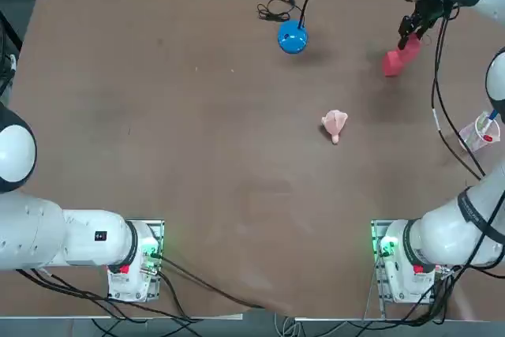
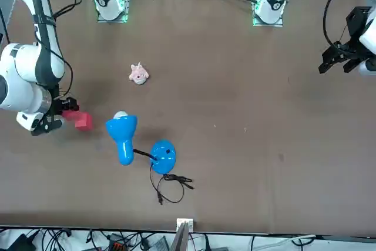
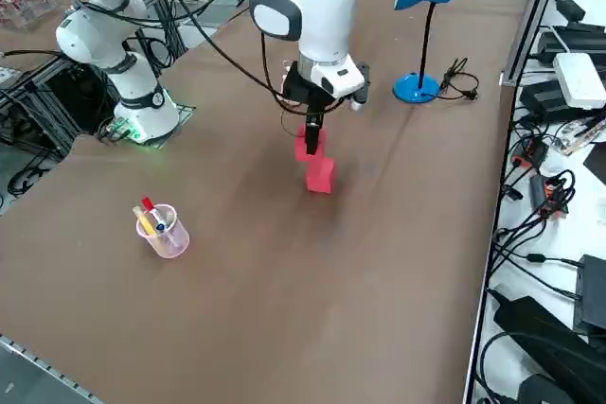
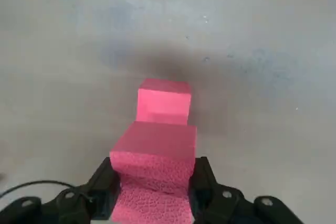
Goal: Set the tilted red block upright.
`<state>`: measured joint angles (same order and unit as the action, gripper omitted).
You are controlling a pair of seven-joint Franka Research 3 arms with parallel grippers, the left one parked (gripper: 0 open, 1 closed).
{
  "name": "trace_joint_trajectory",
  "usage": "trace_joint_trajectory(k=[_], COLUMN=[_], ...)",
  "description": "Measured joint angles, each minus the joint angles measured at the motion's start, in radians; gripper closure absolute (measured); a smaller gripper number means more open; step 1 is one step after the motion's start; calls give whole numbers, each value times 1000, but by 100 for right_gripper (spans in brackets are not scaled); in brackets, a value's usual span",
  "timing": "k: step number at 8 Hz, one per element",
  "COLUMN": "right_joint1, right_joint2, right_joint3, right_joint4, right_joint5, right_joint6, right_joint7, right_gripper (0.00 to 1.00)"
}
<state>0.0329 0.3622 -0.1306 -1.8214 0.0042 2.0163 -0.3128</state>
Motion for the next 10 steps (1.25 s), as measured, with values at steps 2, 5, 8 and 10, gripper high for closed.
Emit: trace_joint_trajectory(k=[2,5,8,10], right_joint1=[-2,-4,-4,-5], right_joint2=[5,28,52,65], right_joint3=[-1,-1,-1,-1], right_joint4=[0,-2,-2,-3], right_joint5=[62,83,83,83], right_joint6=[5,55,94,103], right_joint7=[20,21,21,21], right_gripper=[31,31,31,31])
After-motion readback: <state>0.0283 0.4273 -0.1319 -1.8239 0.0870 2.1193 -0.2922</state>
